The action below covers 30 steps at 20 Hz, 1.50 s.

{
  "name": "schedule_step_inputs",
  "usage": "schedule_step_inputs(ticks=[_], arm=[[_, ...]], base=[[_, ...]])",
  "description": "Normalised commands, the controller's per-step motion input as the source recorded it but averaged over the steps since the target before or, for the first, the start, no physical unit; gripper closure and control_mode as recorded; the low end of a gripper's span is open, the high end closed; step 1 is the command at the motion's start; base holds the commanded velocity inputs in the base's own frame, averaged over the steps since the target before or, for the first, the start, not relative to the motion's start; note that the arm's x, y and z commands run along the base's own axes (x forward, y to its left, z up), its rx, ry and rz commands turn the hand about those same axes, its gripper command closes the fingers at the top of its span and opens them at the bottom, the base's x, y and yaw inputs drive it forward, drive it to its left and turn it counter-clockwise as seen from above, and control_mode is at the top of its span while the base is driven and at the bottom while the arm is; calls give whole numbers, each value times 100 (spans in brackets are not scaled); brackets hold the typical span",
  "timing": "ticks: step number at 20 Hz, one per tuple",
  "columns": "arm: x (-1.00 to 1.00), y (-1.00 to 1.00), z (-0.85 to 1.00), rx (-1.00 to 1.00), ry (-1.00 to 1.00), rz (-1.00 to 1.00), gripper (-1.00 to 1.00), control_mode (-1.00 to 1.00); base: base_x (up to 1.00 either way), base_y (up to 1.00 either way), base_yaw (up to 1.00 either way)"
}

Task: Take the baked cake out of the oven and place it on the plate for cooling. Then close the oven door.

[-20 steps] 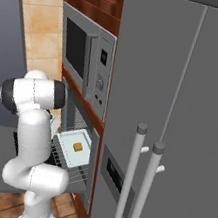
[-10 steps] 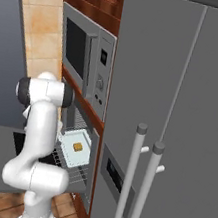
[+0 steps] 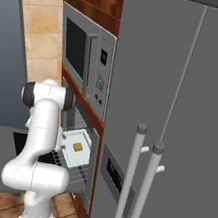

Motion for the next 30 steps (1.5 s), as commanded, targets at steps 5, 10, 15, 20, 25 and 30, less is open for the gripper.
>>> schedule_step_inputs(ticks=[5, 10, 15, 20, 25, 30], arm=[[30, -18, -16, 0, -1, 11, -100, -100], [19, -18, -11, 0, 0, 10, -100, -100], [8, -16, -8, 0, 0, 10, -100, -100], [2, -3, -7, 0, 0, 8, -100, -100], [4, 0, -10, 0, 0, 6, -100, -100], [11, 0, -17, 0, 0, 3, -100, -100]], base=[[0, 0, 0], [0, 0, 0], [0, 0, 0], [0, 0, 0], [0, 0, 0], [0, 0, 0]])
